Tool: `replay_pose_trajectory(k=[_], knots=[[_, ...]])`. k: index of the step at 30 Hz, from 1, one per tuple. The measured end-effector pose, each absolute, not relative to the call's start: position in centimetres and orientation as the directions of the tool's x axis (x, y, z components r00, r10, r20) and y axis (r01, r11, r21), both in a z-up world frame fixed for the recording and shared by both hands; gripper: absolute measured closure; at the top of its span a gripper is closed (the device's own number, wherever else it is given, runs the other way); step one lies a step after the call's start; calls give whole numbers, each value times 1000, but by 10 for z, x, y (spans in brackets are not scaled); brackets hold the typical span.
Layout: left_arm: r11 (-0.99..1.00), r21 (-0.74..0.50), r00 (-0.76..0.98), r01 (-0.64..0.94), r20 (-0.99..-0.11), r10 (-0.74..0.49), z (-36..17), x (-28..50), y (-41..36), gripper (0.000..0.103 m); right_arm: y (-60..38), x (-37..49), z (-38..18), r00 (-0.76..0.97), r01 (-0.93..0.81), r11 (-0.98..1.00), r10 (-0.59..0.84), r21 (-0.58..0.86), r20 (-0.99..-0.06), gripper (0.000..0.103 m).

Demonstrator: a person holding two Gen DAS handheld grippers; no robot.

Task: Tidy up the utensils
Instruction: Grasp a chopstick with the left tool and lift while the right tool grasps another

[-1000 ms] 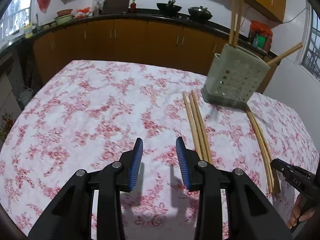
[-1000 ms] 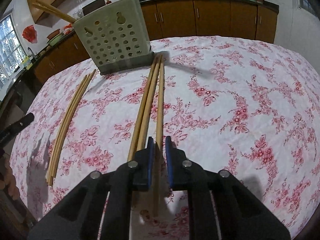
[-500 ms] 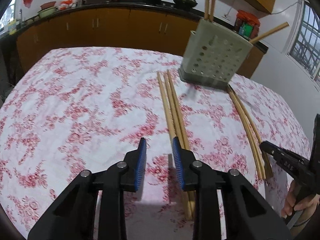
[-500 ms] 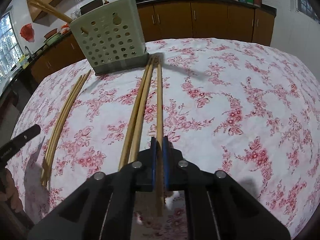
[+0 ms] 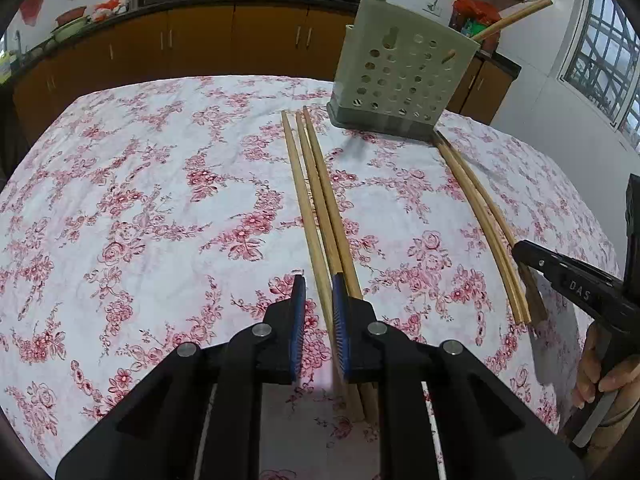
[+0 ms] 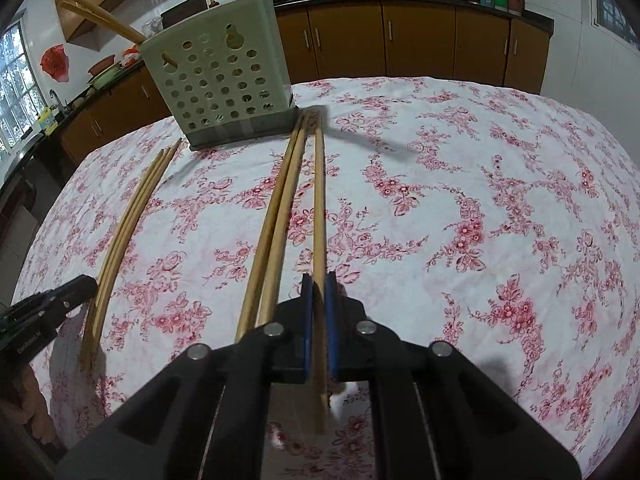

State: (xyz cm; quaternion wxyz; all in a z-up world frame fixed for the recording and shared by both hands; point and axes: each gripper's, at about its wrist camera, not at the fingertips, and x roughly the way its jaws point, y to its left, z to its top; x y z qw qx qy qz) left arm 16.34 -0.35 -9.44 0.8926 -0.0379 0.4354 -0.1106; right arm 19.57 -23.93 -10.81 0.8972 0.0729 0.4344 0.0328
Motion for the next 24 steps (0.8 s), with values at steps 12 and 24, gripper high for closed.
replay_pose_trajectory(k=[12, 24], knots=[[987, -111, 594, 118, -788, -160, -97, 179, 2, 95, -242, 194, -108, 621, -9, 988, 126, 153, -774, 95], [995, -101, 622, 26, -777, -95, -97, 198, 36, 95, -259, 204, -108, 637, 51, 990, 70, 133, -768, 95]])
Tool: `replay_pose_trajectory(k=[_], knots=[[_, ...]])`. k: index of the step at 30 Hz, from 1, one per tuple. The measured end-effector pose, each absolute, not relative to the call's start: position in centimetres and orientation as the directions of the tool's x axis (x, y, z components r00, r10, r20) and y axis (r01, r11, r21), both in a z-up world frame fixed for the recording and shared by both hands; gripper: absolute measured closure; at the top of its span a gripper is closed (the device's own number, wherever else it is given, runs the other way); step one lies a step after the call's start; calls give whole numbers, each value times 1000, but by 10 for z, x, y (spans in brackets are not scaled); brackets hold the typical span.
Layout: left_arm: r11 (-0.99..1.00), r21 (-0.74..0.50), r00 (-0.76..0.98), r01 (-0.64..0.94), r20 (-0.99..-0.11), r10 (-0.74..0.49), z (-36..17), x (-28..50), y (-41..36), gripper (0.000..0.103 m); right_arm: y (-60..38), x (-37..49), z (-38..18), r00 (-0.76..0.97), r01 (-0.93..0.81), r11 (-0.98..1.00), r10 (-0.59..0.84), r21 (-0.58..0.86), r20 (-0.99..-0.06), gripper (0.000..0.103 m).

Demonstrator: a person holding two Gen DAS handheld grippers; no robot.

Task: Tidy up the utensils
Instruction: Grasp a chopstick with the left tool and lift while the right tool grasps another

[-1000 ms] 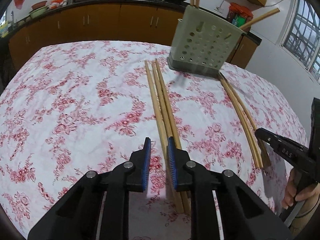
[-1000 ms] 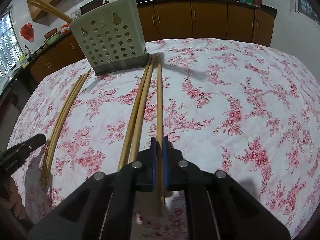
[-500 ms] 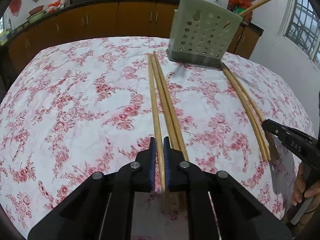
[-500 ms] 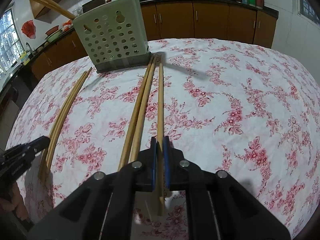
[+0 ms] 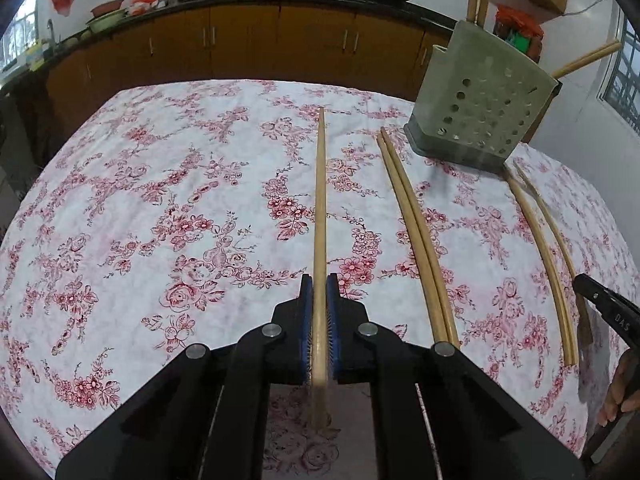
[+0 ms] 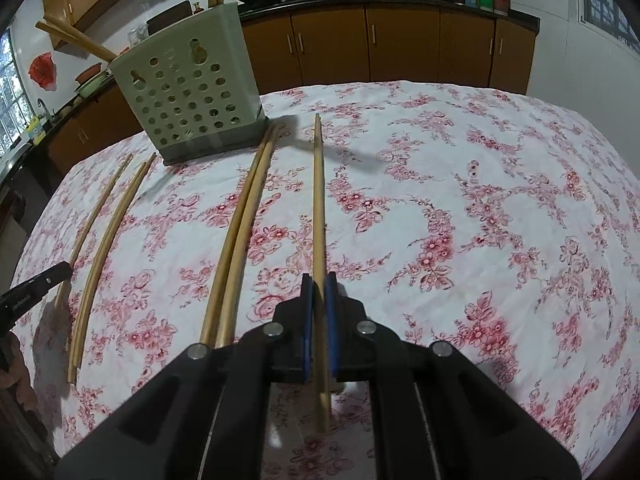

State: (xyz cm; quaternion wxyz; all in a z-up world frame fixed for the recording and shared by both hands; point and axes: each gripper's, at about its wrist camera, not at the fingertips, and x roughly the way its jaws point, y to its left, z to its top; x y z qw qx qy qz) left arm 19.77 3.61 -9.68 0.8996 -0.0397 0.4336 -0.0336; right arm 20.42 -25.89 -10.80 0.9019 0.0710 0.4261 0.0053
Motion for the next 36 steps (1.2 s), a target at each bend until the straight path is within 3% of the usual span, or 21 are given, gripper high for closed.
replay_pose_trajectory(k=[36], knots=[[993, -117, 629, 22, -770, -104, -96, 191, 37, 95, -257, 194, -110, 647, 48, 991, 67, 128, -760, 94]])
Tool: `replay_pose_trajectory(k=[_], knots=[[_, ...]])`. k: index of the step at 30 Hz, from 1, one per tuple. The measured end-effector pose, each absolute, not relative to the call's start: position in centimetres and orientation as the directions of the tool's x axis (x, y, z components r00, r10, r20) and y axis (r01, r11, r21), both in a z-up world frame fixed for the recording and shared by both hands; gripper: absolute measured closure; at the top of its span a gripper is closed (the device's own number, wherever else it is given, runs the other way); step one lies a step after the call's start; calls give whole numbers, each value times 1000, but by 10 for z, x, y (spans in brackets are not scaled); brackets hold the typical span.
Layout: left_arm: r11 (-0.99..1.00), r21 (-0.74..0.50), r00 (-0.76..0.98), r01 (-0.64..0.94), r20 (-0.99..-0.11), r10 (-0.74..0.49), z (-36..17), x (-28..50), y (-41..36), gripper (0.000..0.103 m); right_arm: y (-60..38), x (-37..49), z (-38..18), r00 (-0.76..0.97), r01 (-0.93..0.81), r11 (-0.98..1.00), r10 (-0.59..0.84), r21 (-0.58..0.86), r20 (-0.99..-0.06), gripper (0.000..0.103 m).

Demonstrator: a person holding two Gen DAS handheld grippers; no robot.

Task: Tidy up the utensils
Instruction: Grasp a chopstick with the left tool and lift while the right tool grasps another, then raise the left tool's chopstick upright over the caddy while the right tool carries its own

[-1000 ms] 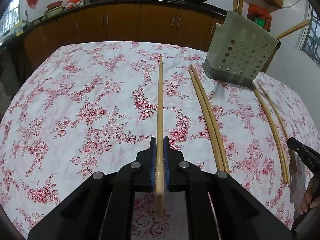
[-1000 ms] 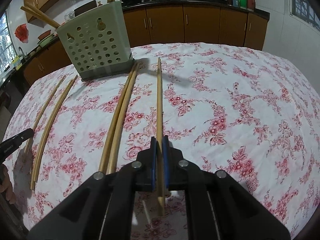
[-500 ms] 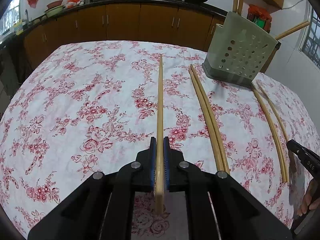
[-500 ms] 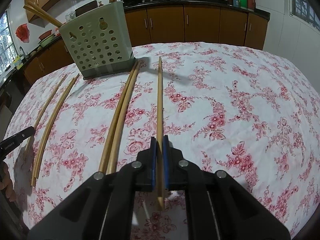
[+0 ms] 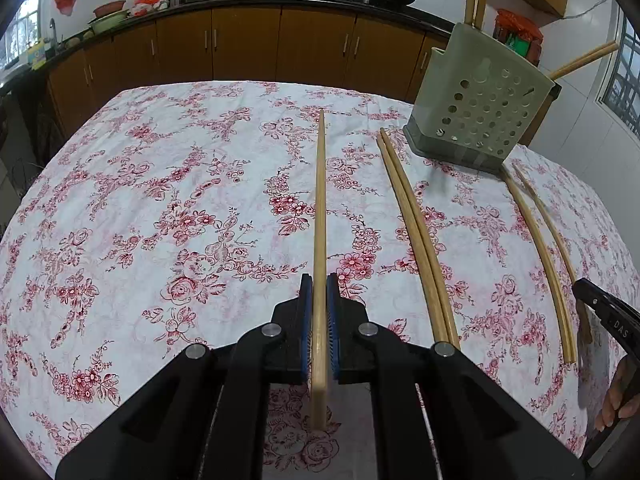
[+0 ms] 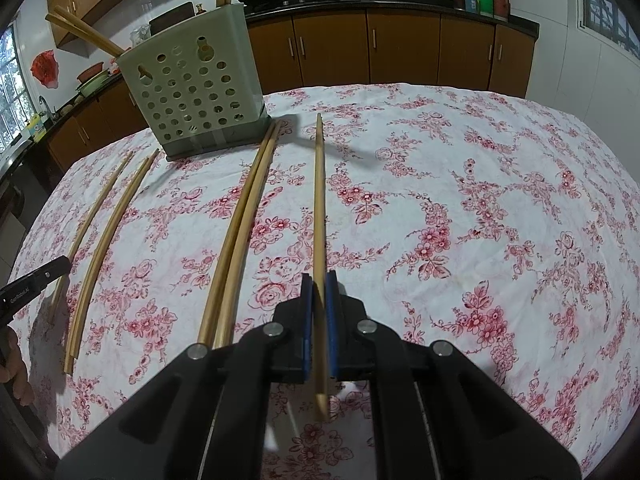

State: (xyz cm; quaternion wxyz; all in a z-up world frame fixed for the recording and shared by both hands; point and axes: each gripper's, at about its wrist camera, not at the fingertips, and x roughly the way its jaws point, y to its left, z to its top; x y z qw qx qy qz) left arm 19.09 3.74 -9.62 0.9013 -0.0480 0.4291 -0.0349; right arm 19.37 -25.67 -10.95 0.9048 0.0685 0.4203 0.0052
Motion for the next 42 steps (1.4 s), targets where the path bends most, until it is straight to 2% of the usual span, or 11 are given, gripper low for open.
replay_pose_trajectory(k=[7, 11, 22, 36, 42], knots=[[994, -98, 625, 39, -774, -101, -93, 189, 37, 95, -261, 193, -100, 662, 55, 988, 74, 147, -746, 95], [992, -116, 676, 43, -728, -114, -68, 186, 43, 95, -268, 188, -74, 722, 55, 986, 72, 160, -689, 95], [986, -163, 835, 34, -537, -118, 21, 183, 57, 95, -288, 177, -2, 863, 65, 978, 44, 198, -503, 95], [989, -141, 859, 50, -499, -115, 40, 190, 53, 95, -288, 180, 19, 893, 62, 980, 31, 191, -449, 95], [986, -131, 892, 98, -428, -146, 75, 186, 46, 95, -285, 177, 59, 931, 6, 975, 76, 224, -356, 95]])
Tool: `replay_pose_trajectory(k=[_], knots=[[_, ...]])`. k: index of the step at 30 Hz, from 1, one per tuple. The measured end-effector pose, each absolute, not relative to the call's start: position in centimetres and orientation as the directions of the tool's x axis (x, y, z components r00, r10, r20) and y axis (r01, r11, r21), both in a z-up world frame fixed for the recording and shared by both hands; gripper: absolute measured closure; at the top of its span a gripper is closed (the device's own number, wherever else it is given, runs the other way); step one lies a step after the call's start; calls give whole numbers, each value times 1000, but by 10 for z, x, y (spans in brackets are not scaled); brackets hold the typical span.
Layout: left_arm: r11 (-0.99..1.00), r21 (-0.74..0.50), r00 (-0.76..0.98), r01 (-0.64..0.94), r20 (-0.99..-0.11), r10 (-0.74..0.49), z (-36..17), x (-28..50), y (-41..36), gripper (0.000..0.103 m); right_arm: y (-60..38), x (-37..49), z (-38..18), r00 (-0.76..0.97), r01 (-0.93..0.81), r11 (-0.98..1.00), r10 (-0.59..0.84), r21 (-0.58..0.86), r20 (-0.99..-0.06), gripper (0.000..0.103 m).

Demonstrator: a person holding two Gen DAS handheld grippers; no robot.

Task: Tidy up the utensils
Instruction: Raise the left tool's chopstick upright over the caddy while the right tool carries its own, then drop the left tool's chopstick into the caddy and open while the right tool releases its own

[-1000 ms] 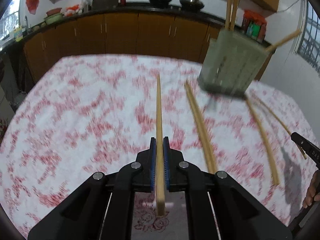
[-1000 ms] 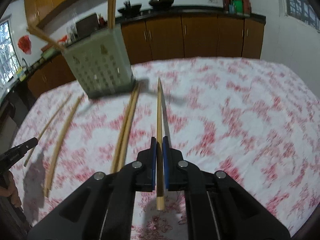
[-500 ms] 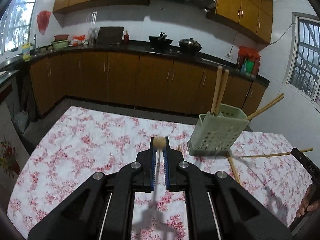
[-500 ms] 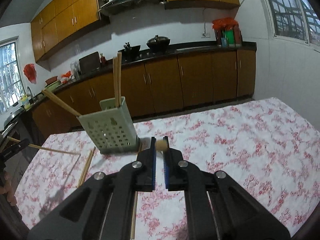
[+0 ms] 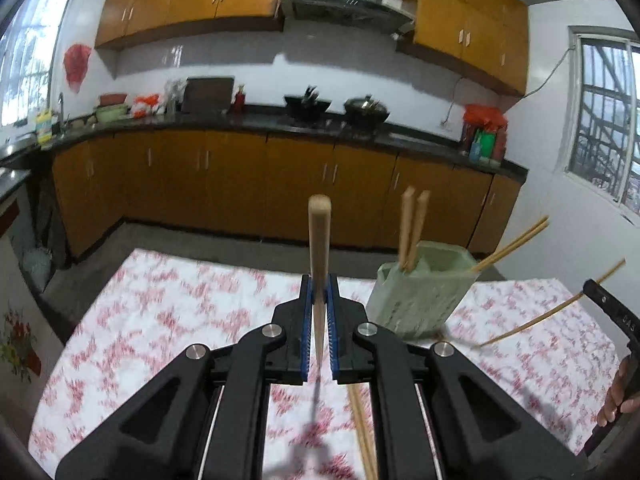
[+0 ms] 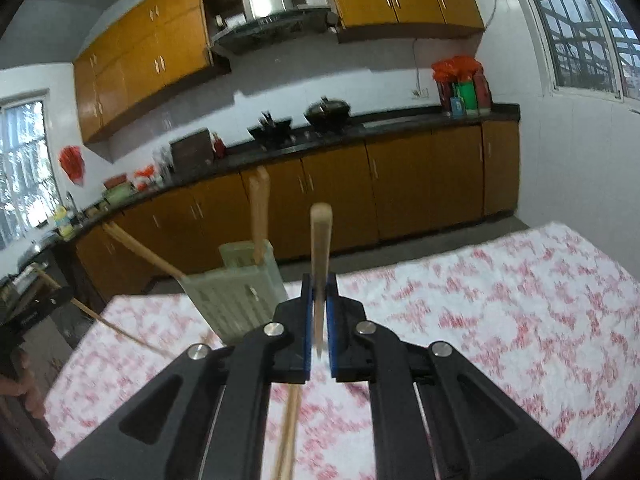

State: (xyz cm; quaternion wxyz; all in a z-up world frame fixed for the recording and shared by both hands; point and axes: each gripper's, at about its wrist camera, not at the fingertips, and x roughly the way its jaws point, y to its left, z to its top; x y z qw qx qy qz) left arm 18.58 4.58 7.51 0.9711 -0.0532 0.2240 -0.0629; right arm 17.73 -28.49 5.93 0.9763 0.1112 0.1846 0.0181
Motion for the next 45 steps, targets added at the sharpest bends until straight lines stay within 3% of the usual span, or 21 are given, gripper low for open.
replay_pose_trajectory(k=[16, 23, 28, 35, 45], knots=[[959, -180, 939, 221, -227, -259, 141, 189, 5, 95, -257, 178, 144, 973, -131, 969, 166, 212, -158, 95], [962, -158, 965, 223, -105, -241, 160, 210, -19, 95, -247, 213, 149, 971, -129, 972, 164, 195, -175, 95], [968, -128, 966, 214, -120, -229, 140, 230, -35, 95, -240, 242, 135, 956, -125, 974, 169, 188, -241, 95], [968, -135, 948, 211, -214, -237, 105, 250, -42, 95, -235, 267, 109, 926, -121, 971, 184, 204, -328, 95], [965, -149, 940, 218, -234, -248, 109, 246, -39, 90, -232, 266, 107, 925, -110, 973, 175, 205, -337, 93]])
